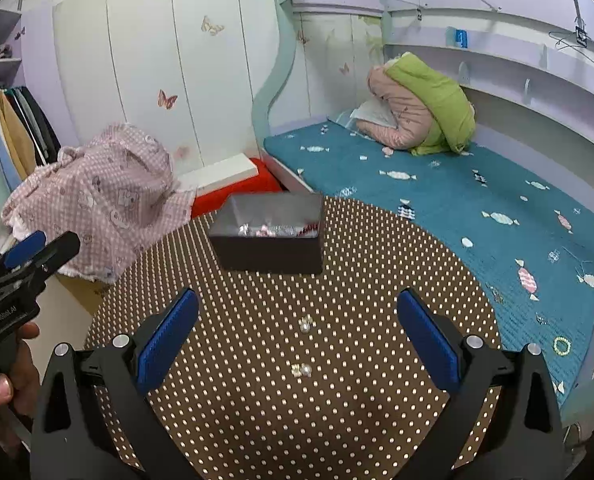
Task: Organize jewelry
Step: 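Withdraw both tools from the box toward the pearl earrings, then grasp a pearl earring with the right tool while the left tool grasps the other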
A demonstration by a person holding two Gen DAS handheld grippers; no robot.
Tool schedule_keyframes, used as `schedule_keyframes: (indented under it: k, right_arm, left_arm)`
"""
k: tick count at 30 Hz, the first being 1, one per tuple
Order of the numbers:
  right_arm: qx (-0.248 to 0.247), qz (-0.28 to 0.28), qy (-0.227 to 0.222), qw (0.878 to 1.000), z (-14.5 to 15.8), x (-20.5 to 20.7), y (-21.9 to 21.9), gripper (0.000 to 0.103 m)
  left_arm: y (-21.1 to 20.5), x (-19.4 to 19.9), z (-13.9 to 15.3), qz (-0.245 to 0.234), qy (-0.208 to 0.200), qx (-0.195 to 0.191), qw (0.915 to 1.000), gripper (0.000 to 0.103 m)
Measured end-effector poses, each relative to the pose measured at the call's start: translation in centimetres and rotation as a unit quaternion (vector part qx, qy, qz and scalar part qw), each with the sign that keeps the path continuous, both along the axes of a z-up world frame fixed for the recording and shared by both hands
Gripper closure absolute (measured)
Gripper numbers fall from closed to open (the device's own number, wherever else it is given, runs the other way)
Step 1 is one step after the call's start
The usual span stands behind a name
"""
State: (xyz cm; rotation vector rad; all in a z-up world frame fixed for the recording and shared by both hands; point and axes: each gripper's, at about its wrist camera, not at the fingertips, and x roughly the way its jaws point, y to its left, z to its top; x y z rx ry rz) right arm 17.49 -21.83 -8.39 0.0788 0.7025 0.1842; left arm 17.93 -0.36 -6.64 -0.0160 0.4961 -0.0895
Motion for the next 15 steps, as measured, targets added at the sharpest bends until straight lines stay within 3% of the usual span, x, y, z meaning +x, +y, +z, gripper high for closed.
schedule_keyframes:
  k: [11,14,15]
  right_arm:
    - [-0.030,0.016,0.092,0.995,-7.3,1.3,0.5,0.009]
    - [-0.032,0.028,0.107,0.993,-8.5,2.0,0.8,0.022]
    - [-0.034,0.030,0.112,0.993,-9.0,2.3,0.9,0.033]
  left_arm:
    - [-0.3,1.3,-4.0,-0.004,0.061,0.004,0.9981,0.005]
    - [-0.3,1.8,-4.8,-0.006,0.072,0.006,0.9974,0.005]
    - [-0.3,2.1,-5.0,-0.006,0.076,0.007,0.9971,0.005]
